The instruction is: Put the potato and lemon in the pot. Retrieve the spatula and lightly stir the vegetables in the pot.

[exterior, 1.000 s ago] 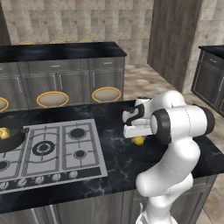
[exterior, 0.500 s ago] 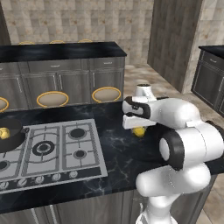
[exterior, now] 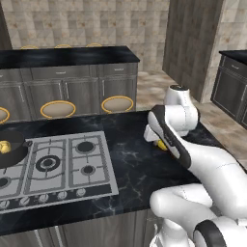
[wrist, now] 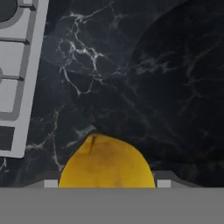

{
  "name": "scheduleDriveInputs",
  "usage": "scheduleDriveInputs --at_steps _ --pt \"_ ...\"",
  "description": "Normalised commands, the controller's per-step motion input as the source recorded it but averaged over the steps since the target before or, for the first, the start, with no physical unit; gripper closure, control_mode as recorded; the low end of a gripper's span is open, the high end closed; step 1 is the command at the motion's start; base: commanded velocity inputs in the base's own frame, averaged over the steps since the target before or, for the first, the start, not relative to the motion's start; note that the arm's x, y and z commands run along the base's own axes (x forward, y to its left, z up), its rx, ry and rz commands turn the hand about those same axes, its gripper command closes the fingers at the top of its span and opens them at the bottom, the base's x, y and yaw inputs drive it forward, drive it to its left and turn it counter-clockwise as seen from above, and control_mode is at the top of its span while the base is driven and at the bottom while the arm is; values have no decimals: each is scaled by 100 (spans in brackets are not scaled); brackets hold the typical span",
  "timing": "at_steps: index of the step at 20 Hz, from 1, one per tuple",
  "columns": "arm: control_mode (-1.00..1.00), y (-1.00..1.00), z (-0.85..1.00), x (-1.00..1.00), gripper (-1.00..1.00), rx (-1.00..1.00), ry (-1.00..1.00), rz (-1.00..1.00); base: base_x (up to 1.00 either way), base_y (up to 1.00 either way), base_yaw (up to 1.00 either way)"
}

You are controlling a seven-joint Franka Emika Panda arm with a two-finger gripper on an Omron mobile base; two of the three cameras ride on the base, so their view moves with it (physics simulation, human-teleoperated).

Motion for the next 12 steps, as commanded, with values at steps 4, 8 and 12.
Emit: scheduleDriveInputs --at_steps 4,8,12 --pt "-100 -1 42 -54 100 0 -23 0 0 0 0" --pt "-100 0 0 0 100 0 0 0 0 0 0" --pt "-100 0 0 -3 100 0 0 0 0 0 0"
